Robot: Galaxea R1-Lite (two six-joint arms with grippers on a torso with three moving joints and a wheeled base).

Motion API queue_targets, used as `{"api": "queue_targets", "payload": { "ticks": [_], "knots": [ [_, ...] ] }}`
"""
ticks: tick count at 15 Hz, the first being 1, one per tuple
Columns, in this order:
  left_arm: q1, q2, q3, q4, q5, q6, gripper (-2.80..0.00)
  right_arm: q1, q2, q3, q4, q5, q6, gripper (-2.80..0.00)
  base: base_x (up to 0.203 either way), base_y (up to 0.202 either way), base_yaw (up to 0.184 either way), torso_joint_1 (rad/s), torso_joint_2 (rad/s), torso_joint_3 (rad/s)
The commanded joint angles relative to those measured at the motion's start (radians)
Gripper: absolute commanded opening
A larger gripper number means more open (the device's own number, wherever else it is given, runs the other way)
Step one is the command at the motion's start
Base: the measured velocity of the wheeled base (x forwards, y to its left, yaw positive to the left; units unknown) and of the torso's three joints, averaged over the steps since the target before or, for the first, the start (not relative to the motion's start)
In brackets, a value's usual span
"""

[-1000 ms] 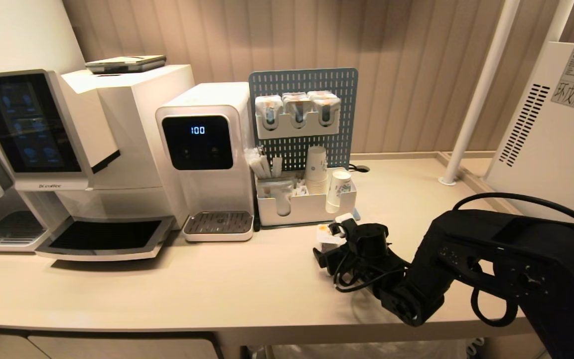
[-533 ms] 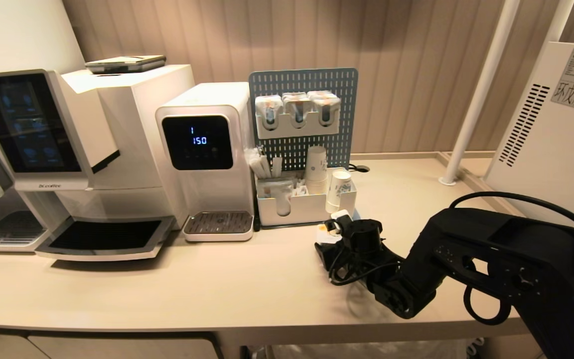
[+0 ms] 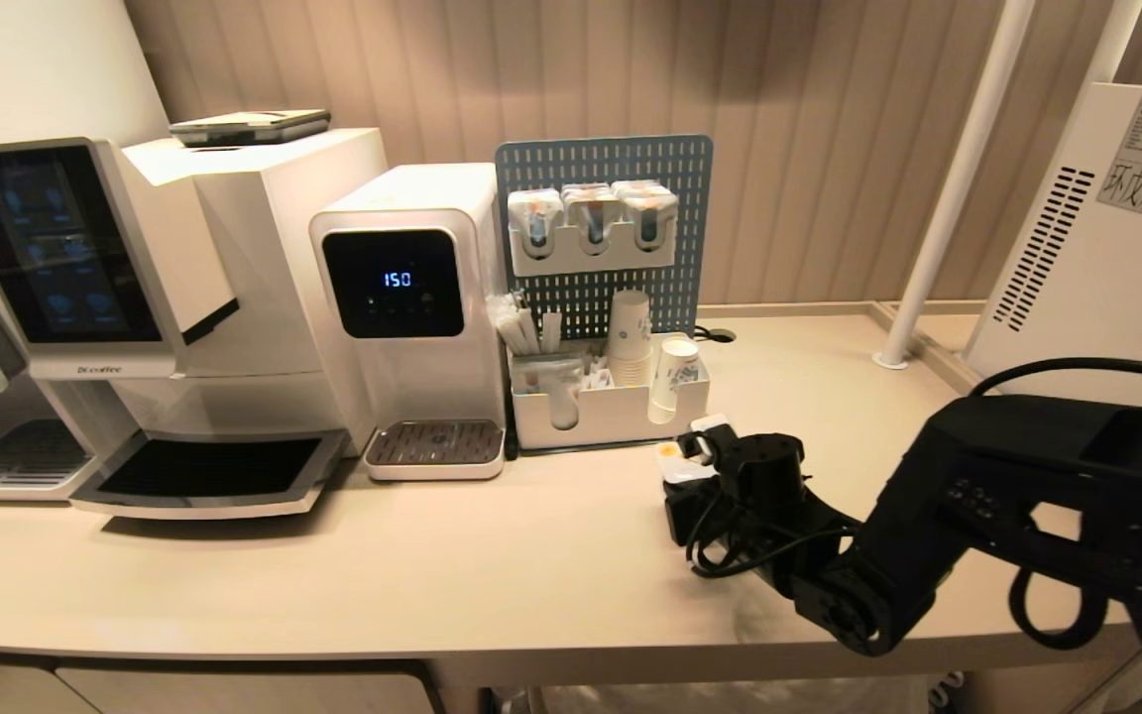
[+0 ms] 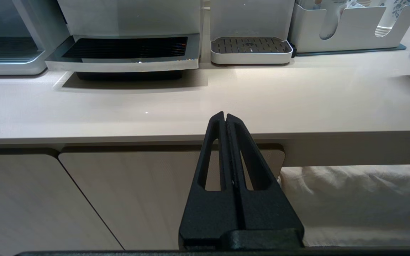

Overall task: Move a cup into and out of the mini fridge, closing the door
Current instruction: Put the yoghurt in the freezer

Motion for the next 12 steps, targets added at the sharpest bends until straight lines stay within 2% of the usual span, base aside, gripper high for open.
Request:
{"api": "queue_targets", "payload": {
  "ticks": [1, 3, 6, 7, 9, 12],
  "knots": [
    [0.000, 0.001, 0.000, 0.000, 0.001, -0.001, -2.80, -0.004, -0.171, 0.089, -0.007, -0.038, 0.001, -2.80, 0.000, 0.000, 0.000, 0.000, 0.00, 0.000],
    [0.000, 0.001, 0.000, 0.000, 0.001, -0.001, -2.80, -0.015, -0.335, 0.191, -0.006, -0.182, -0.003, -2.80, 0.000, 0.000, 0.000, 0.000, 0.00, 0.000],
    [0.000, 0.001, 0.000, 0.000, 0.000, -0.001, -2.80, -0.051, -0.641, 0.342, -0.005, -0.489, -0.050, -2.80, 0.000, 0.000, 0.000, 0.000, 0.00, 0.000],
    [0.000, 0.001, 0.000, 0.000, 0.002, -0.001, -2.80, -0.073, -0.766, 0.381, 0.003, -0.560, -0.070, -2.80, 0.000, 0.000, 0.000, 0.000, 0.00, 0.000],
    [0.000, 0.001, 0.000, 0.000, 0.000, -0.001, -2.80, -0.165, -1.039, 0.443, 0.070, -0.643, -0.094, -2.80, 0.000, 0.000, 0.000, 0.000, 0.00, 0.000],
    [0.000, 0.001, 0.000, 0.000, 0.002, -0.002, -2.80, -0.279, -1.467, 0.521, 0.253, -0.707, -0.113, -2.80, 0.000, 0.000, 0.000, 0.000, 0.00, 0.000]
  ]
}}
